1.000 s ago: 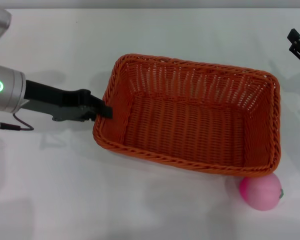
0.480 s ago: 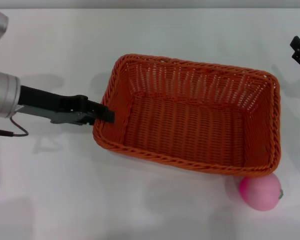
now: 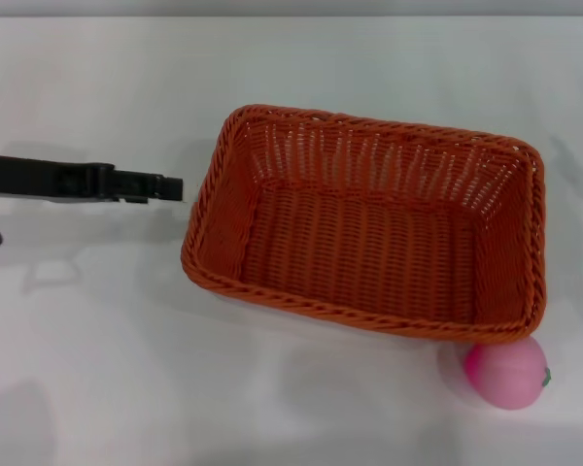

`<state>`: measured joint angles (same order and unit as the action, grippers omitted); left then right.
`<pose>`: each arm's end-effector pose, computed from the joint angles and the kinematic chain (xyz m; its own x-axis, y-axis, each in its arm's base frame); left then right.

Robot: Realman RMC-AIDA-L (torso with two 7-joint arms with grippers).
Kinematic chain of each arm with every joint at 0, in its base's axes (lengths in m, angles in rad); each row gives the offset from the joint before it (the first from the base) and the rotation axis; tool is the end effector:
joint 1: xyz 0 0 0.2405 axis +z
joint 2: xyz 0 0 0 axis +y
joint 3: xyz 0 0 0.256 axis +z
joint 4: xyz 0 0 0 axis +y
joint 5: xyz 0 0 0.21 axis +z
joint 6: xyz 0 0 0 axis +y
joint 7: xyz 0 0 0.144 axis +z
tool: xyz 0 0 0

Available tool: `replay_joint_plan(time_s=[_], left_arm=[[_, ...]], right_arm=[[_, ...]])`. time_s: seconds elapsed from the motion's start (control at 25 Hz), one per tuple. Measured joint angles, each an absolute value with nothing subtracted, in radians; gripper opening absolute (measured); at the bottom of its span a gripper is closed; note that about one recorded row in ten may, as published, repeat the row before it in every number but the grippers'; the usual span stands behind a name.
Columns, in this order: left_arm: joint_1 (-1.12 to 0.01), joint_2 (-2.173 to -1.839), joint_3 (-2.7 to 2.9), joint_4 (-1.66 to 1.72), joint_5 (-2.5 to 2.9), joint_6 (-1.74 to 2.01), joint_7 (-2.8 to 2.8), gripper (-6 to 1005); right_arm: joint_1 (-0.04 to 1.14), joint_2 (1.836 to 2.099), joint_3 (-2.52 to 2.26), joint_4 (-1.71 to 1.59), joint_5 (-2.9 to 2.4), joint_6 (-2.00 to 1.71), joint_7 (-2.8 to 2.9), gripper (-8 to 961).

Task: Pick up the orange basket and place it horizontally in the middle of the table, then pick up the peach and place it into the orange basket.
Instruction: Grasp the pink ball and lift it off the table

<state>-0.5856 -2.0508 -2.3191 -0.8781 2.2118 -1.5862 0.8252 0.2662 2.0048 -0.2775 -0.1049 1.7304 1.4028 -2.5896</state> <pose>-0.2453 0.3492 0.0187 0.4338 0.8640 0.2555 0.8903 -0.4546 0.0255 0.3897 0.2593 0.0421 0.6582 -0.0052 -0.7528 -0.7339 -0.2277 -0.6400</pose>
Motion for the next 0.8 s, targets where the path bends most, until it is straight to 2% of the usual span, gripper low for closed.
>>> replay_joint_plan(time_s=[0.36, 0.56, 0.8], left_arm=[[-0.498, -2.057, -2.391, -0.949, 2.105, -1.573, 1.124, 805], [-0.433, -2.065, -2.415, -0.981, 2.010, -1.553, 1.287, 817], [-0.369, -2.073, -2.463, -0.971, 1.898, -1.520, 1.474, 816]], right_arm=[[0.193, 2.003, -0.283, -0.242, 1.728, 1.452, -2.448, 848], [0.143, 2.003, -0.283, -0.375, 1.711, 1.464, -2.314, 848], [0.096, 1.991, -0.282, -0.625, 1.569, 1.457, -2.050, 847]])
